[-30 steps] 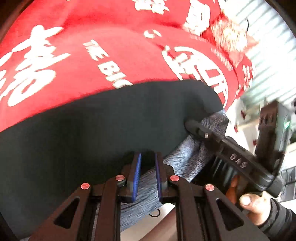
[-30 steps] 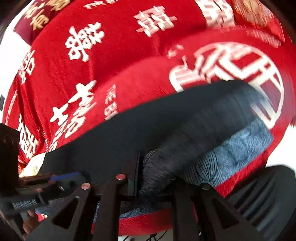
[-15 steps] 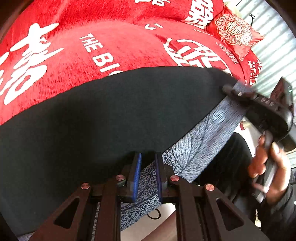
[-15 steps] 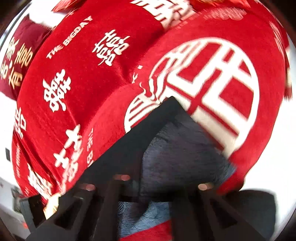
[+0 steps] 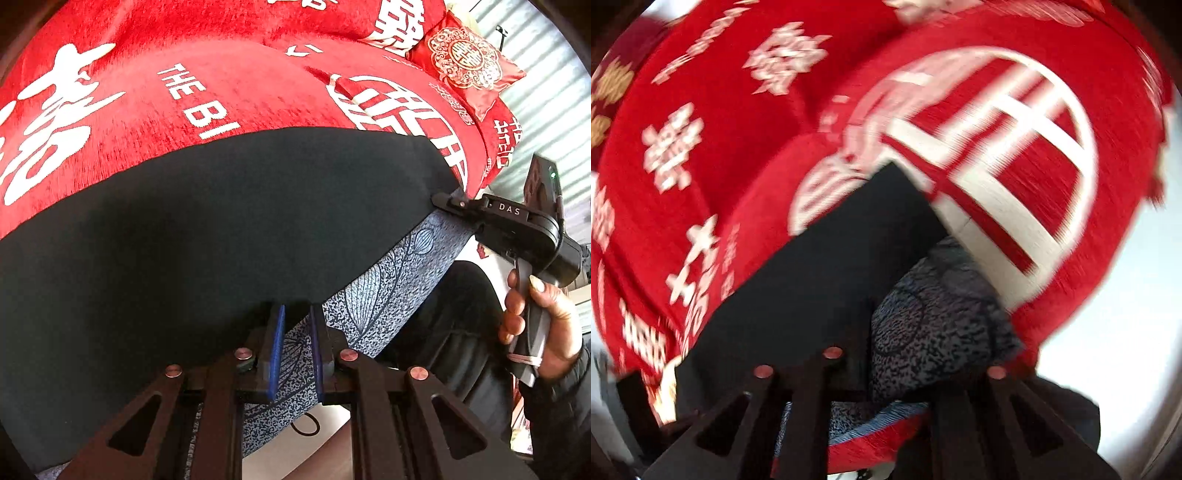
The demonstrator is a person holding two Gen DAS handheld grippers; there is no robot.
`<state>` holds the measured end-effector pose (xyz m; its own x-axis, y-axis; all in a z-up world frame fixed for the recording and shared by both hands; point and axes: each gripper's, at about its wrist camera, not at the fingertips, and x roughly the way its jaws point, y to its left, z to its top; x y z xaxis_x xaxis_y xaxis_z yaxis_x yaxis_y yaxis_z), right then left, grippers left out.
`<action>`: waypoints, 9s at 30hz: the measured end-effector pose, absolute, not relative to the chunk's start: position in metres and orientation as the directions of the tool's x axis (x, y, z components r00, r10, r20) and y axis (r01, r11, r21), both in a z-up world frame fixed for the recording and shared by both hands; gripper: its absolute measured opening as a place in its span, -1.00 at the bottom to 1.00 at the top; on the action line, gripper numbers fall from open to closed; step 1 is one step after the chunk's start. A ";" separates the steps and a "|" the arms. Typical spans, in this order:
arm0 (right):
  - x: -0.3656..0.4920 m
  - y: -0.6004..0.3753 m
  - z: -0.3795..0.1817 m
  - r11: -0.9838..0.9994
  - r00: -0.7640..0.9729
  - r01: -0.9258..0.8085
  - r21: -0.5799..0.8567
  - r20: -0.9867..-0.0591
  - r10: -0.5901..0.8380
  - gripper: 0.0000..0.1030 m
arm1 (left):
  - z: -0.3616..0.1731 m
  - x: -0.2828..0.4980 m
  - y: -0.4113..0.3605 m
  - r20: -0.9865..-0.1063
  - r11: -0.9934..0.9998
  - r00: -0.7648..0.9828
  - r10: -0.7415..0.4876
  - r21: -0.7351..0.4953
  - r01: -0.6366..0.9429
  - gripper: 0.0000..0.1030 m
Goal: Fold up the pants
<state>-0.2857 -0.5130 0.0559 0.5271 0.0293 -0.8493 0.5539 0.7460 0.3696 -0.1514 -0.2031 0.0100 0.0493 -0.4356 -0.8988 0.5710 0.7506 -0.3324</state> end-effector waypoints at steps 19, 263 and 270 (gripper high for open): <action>-0.246 -0.379 0.051 0.985 0.322 0.144 -0.097 -0.936 -0.139 0.43 | 0.028 -0.163 -0.166 -0.916 0.821 0.185 -0.356 -0.212 0.531 -0.71; -0.169 -0.204 0.042 0.928 0.490 -0.351 -0.124 -0.869 0.069 -0.28 | 0.028 -0.141 -0.010 -0.917 0.968 0.341 -0.206 -0.140 0.207 1.00; -0.192 -0.205 0.064 0.912 0.493 -0.380 -0.151 -0.868 0.062 -0.23 | 0.026 -0.143 -0.014 -0.915 0.969 0.361 -0.183 -0.107 0.220 1.00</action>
